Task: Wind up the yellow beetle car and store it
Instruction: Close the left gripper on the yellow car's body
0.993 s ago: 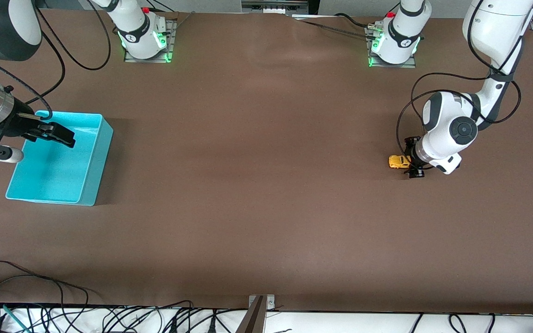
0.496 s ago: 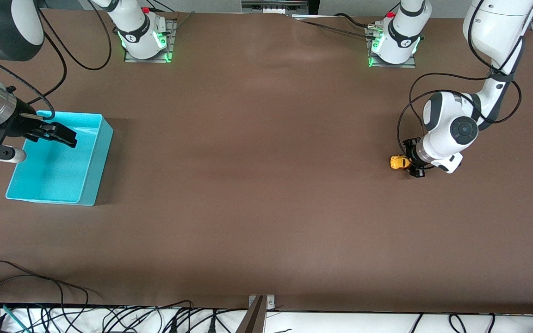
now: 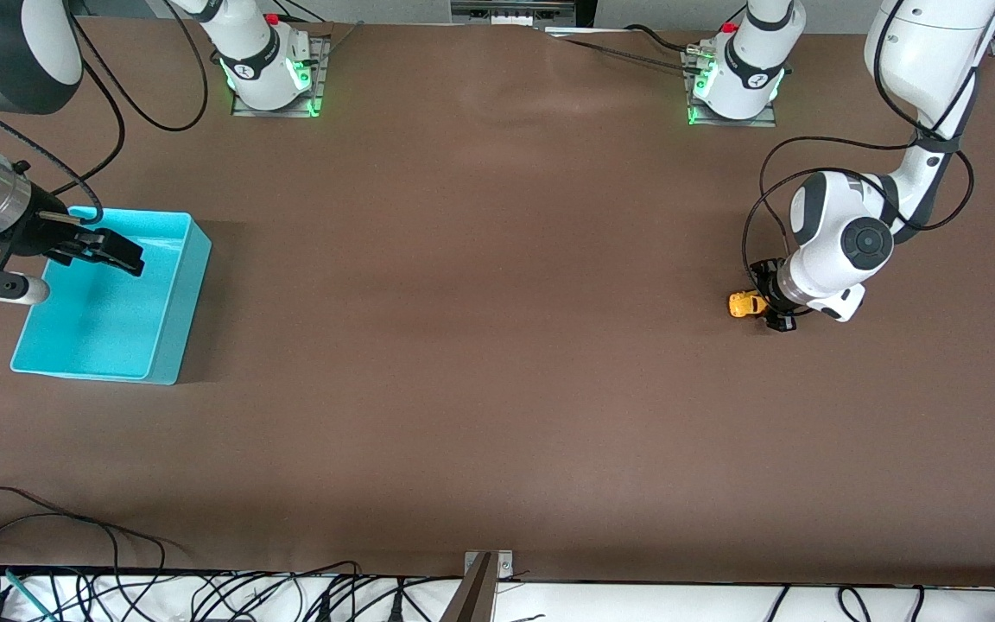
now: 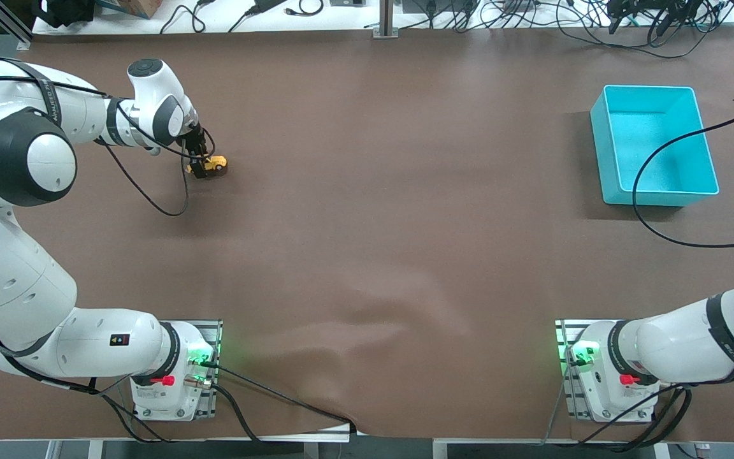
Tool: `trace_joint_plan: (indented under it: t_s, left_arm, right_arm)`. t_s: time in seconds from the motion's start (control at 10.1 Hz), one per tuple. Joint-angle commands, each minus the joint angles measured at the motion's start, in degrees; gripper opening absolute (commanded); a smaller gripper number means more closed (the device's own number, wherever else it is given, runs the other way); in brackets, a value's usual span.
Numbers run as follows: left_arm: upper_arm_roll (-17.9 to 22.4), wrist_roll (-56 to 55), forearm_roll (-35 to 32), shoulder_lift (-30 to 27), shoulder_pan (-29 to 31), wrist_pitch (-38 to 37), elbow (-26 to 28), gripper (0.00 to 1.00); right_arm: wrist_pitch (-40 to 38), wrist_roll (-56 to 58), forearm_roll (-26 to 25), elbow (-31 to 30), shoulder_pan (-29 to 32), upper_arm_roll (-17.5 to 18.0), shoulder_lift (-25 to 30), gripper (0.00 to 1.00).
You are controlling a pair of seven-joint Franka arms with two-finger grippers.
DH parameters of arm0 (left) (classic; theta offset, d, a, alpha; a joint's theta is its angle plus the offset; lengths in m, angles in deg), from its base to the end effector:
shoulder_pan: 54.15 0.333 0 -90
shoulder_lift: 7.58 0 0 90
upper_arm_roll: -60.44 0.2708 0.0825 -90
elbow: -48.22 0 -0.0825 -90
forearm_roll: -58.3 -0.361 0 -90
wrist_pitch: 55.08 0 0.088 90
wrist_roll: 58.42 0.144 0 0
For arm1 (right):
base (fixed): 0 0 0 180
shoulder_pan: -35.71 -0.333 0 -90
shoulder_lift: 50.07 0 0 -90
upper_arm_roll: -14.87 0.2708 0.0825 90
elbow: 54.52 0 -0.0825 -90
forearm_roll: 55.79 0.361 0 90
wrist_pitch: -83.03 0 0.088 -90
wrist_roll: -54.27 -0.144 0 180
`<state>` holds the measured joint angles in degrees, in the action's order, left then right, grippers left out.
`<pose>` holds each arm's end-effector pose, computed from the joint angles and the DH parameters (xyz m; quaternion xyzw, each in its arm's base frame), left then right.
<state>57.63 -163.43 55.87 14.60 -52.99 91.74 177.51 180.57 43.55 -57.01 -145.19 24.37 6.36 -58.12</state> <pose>0.4994 -0.0162 0.1244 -0.6326 -0.7734 0.0227 0.0332 0.5730 0.0292 0.4715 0.9975 -0.0667 -0.0070 0.0219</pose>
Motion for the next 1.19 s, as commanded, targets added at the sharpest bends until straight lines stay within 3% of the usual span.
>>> trace_joint_plan:
  t_s: [0.0,0.1,0.2,0.5,0.6,0.79,0.89,1.09]
  left_arm:
    - [0.2,-1.8,-2.6,-0.5,-0.5,0.2,0.0,0.5]
    - [0.2,-2.7,-2.8,-0.5,-0.6,0.2,0.2,0.59]
    - [0.0,-2.8,-4.3,-0.5,-0.7,0.1,0.2,1.0]
    - [-0.3,-5.1,-6.1,-0.3,-0.7,0.0,0.3,1.0]
    - [-0.3,-7.0,-6.1,-0.3,-0.8,0.1,0.3,0.87]
    - [-0.2,-7.4,-6.1,0.1,-1.2,-0.1,0.3,0.46]
    - [-0.3,-7.2,-6.1,0.4,-1.2,-0.1,0.4,0.2]
    - [-0.3,-6.7,-6.1,0.7,-1.5,-0.6,0.3,0.07]
  right_arm:
    - [0.6,0.0,0.5,-0.4,-0.2,-0.1,0.2,1.0]
    - [0.5,0.0,0.5,-0.4,-0.2,-0.1,0.2,1.0]
    - [0.5,0.0,0.5,-0.4,-0.2,-0.1,0.2,1.0]
    - [0.6,0.0,0.5,-0.4,-0.1,-0.1,0.2,1.0]
    - [0.6,0.0,0.5,-0.4,-0.2,-0.1,0.2,1.0]
    - [0.6,0.0,0.5,-0.4,-0.2,-0.1,0.2,1.0]
    - [0.5,0.0,0.5,-0.4,-0.2,-0.1,0.2,1.0]
    - [0.6,0.0,0.5,-0.4,-0.2,-0.1,0.2,1.0]
